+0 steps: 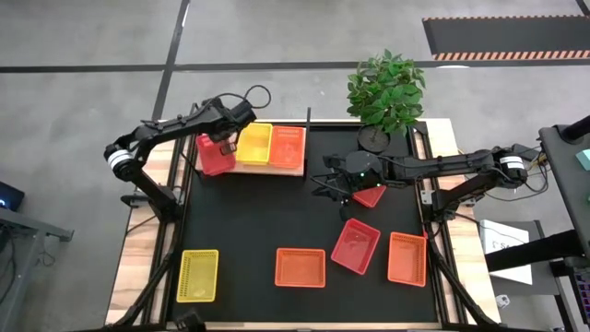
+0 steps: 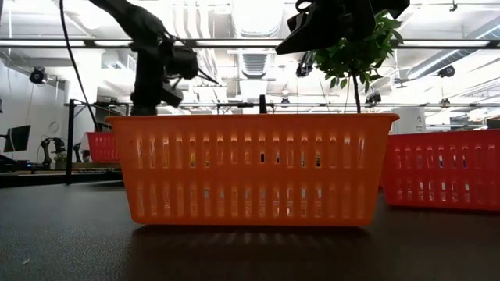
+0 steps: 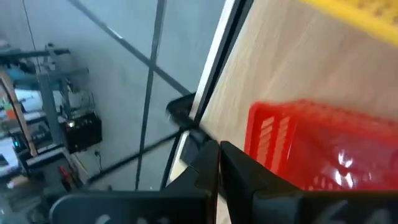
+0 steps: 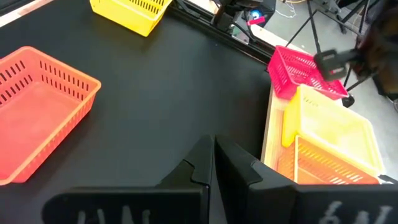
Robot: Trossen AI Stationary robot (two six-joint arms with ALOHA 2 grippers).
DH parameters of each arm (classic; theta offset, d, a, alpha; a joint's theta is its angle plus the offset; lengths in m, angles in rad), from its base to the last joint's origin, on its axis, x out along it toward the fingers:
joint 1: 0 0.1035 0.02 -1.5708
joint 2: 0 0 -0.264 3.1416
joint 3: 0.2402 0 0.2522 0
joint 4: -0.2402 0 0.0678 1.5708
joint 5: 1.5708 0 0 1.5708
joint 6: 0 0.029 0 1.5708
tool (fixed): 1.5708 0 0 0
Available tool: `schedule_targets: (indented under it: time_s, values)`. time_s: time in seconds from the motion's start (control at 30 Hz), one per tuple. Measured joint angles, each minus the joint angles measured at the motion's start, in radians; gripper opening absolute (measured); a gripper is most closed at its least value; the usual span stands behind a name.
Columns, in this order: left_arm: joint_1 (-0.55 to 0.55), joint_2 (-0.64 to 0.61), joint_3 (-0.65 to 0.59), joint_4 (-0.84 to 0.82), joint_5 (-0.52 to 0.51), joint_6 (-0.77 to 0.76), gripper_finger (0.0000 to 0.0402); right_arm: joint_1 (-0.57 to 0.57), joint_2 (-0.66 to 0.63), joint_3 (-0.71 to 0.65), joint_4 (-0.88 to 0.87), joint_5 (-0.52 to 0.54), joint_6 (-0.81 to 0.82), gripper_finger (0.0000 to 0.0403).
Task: Stack baskets on shelf by color
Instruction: Put the top left red bin on the shelf
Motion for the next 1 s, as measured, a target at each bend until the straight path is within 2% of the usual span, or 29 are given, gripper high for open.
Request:
schedule_targets:
  time_s: [0.07,0.13,0.23,0.37,0.47,0.57,0.7,0.83,1.0]
  values:
    - [-0.02,-0.026,0.025,-0.063,0.012,-0.06,0.0,0.0,0.0,0.0,0.0,0.0,0.0,0.0009]
    - [-0.047,-0.058,0.044,-0.124,0.079,-0.143,0.0,0.0,0.0,0.0,0.0,0.0,-0.004,0.0009]
    - [-0.093,-0.13,0.047,-0.154,0.288,-0.242,0.0,0.0,0.0,0.0,-0.001,0.0,-0.009,0.0009]
    - [-0.175,-0.223,0.023,-0.148,0.575,-0.298,0.0,0.0,0.0,0.0,0.0,0.0,-0.017,0.0009]
    - [-0.255,-0.283,-0.009,-0.146,0.676,-0.326,0.0,-0.002,0.0,0.0,0.0,0.0,-0.017,0.0009]
    - [-0.327,-0.323,-0.065,-0.146,0.678,-0.364,0.0,-0.002,0.0,0.0,0.0,0.0,-0.017,0.0009]
    - [-0.386,-0.341,-0.155,-0.137,0.563,-0.445,0.0,-0.002,0.0,0.0,0.001,0.0,-0.017,0.0009]
    - [-0.39,-0.32,-0.236,-0.137,0.446,-0.498,0.0,-0.002,0.0,0.0,0.002,0.0,-0.015,0.0009]
    - [-0.383,-0.271,-0.297,-0.147,0.424,-0.498,0.0,-0.002,0.0,0.0,0.002,0.0,-0.011,0.0009]
